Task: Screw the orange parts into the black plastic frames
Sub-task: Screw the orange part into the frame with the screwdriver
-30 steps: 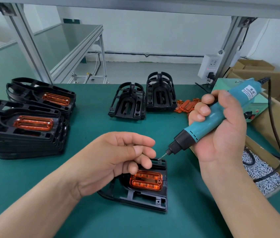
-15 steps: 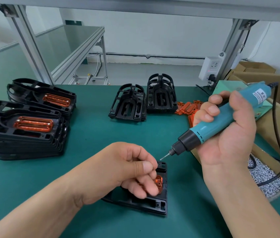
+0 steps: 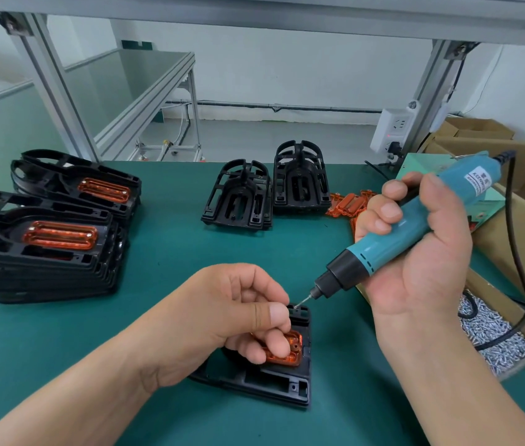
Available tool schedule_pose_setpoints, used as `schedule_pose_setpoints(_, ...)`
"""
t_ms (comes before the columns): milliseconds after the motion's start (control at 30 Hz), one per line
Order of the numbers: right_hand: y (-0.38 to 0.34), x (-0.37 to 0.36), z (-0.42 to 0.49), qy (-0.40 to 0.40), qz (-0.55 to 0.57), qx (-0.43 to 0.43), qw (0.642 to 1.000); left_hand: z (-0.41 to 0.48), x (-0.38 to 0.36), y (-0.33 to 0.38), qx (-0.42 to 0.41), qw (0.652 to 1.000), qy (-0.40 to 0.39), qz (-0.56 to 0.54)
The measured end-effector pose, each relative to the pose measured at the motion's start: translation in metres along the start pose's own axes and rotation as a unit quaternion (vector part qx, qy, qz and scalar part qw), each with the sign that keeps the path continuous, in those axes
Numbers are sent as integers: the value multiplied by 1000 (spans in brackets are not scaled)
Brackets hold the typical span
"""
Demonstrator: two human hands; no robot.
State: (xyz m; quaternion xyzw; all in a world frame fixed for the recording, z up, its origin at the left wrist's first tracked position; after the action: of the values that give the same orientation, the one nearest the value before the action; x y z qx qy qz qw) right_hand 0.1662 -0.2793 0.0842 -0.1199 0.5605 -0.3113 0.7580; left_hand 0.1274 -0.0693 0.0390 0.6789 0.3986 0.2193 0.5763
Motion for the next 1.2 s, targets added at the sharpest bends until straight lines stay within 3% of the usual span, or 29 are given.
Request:
schedule_pose_setpoints(467,-1,0,-1,7,-15,6,1000,-1,-4,-1,0,1000,6,-23)
schedule_pose_setpoints(933,1,-9,-3,-47,-1,-19,999,-1,-6,0,0,999,10,-53)
schedule_pose_setpoints(1200,3,-11,-4,-17,-18,-19,1000,-1,-4,-1,5,996,-2,-87)
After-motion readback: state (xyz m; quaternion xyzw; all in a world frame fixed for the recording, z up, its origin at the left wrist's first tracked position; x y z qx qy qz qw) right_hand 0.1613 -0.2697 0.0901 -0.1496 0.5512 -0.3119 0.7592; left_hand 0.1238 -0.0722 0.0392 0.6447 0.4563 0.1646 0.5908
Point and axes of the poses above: each hand's wrist, its own z-axis towards the middle knuckle, its own x-axis out of the back of the hand, y = z × x, the point moved 5 cm from there along z, towards the middle knuckle, and after that the axes turned 8 degrees about -y, right-handed, at the moved point
